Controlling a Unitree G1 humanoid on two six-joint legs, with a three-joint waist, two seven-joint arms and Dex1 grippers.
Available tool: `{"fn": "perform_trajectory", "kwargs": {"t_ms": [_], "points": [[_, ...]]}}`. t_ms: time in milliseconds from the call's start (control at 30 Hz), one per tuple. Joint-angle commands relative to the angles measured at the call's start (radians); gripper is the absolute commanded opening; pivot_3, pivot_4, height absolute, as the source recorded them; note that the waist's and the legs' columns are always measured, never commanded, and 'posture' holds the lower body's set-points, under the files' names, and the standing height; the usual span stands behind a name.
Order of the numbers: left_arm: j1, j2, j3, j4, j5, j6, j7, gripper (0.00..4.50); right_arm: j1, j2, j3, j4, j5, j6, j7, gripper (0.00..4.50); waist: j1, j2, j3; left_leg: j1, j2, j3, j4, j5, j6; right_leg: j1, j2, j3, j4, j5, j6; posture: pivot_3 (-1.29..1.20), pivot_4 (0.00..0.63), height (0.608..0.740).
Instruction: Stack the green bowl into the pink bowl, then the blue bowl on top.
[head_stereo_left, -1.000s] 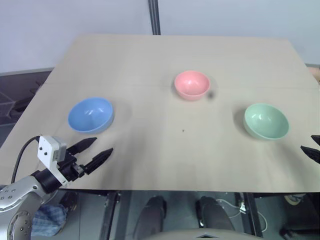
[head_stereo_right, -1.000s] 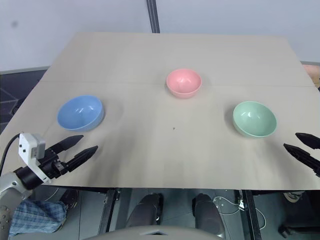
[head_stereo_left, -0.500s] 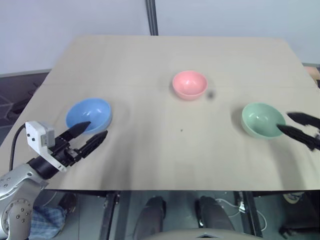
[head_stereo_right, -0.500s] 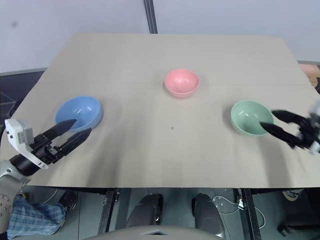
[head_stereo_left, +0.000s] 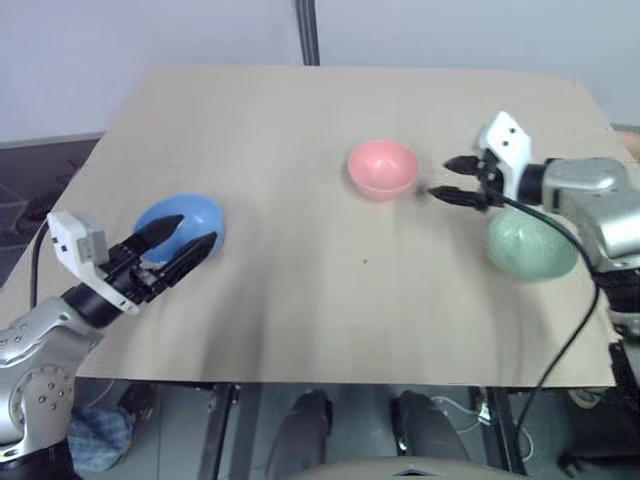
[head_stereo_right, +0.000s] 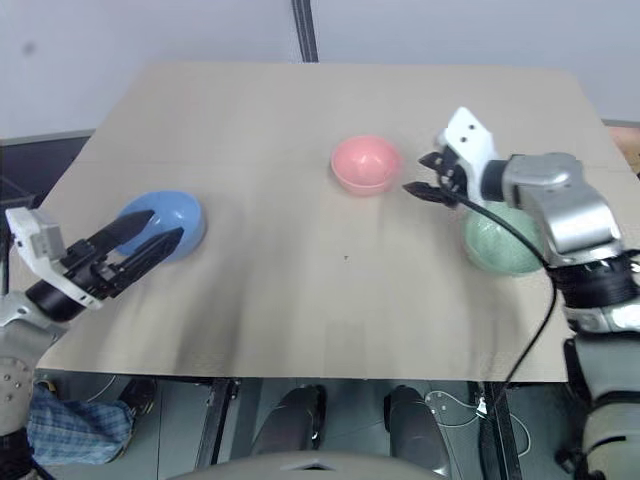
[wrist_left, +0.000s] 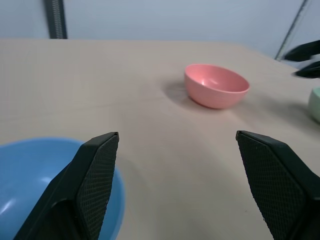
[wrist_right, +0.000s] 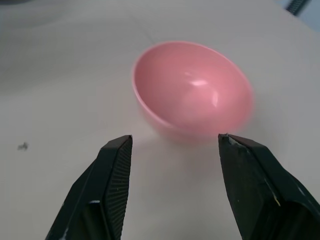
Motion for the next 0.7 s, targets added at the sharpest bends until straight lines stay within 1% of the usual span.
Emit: {"fn": "perform_trajectory", "kwargs": {"t_ms": [33, 200, 333, 500, 533, 600, 700], "points": [[-0.045, 0.03, -0.048, -0.012, 0.008, 0.002, -0.017, 3.97, -0.104, 0.061, 0.102, 0.143, -0.144, -0.103, -0.002, 2.85, -0.002, 0.0, 0.0, -0.002, 0.0, 0.0, 0.0, 0.002, -0.003, -0.001, 0.0, 0.0, 0.0, 0.0, 0.0, 0.0, 0.15, 0.74], [-0.081, 0.044, -0.116, 0.013, 0.041, 0.002, -0.046, 3.97, -0.219, 0.174, 0.176, 0.353, -0.269, -0.196, -0.016, 2.85, -0.005, 0.0, 0.0, -0.01, -0.001, 0.0, 0.002, 0.002, -0.004, -0.011, -0.001, -0.001, 0.002, 0.0, 0.0, 0.0, 0.15, 0.74], [-0.093, 0.045, -0.139, 0.029, 0.055, -0.005, -0.067, 3.97, -0.305, 0.26, 0.209, 0.522, -0.358, -0.236, -0.046, 2.85, -0.014, 0.0, 0.0, -0.011, -0.001, 0.004, 0.001, 0.003, -0.005, -0.018, -0.001, -0.001, 0.009, 0.0, 0.0, 0.0, 0.15, 0.74], [-0.109, 0.033, -0.155, 0.029, 0.064, -0.004, -0.071, 3.97, -0.341, 0.322, 0.213, 0.586, -0.411, -0.288, -0.049, 2.85, -0.026, 0.0, 0.0, -0.01, -0.001, 0.004, 0.003, 0.004, -0.007, -0.019, 0.0, -0.001, 0.015, 0.0, -0.001, 0.0, 0.15, 0.74], [-0.109, 0.032, -0.158, 0.03, 0.066, -0.005, -0.073, 3.97, -0.344, 0.332, 0.209, 0.587, -0.418, -0.297, -0.046, 2.33, -0.029, 0.0, 0.0, -0.01, -0.001, 0.004, 0.003, 0.004, -0.007, -0.019, 0.0, -0.001, 0.016, 0.0, -0.001, 0.0, 0.15, 0.74], [-0.11, 0.03, -0.162, 0.033, 0.069, -0.008, -0.076, 3.97, -0.346, 0.347, 0.204, 0.585, -0.426, -0.306, -0.036, 1.61, -0.031, 0.0, 0.0, -0.009, -0.001, 0.003, 0.003, 0.004, -0.006, -0.019, 0.0, -0.002, 0.017, 0.001, -0.002, 0.0, 0.15, 0.74], [-0.113, 0.028, -0.165, 0.041, 0.071, -0.012, -0.08, 3.97, -0.348, 0.364, 0.196, 0.575, -0.435, -0.313, -0.023, 0.12, -0.033, 0.0, 0.0, -0.009, -0.001, 0.002, 0.003, 0.004, -0.006, -0.019, 0.002, -0.002, 0.018, 0.002, -0.003, 0.0, 0.15, 0.74]]}}
